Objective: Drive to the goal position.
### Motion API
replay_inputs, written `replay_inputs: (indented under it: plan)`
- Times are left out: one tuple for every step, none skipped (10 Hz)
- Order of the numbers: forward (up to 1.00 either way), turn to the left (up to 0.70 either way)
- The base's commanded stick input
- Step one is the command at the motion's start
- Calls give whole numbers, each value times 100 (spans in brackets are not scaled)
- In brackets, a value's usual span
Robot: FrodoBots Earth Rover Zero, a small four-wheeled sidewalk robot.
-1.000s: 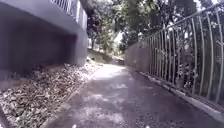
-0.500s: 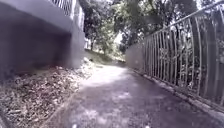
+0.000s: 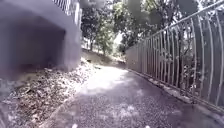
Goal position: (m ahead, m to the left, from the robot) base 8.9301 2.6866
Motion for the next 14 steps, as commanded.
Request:
replay_inputs:
  plan:
    - [100, 0]
    - [100, 0]
    - [100, 0]
    - [100, 0]
    - [100, 0]
    - [100, 0]
    - [100, 0]
    - [100, 0]
    - [100, 0]
    - [100, 0]
    - [100, 0]
    - [100, 0]
    - [100, 0]
    - [100, 0]
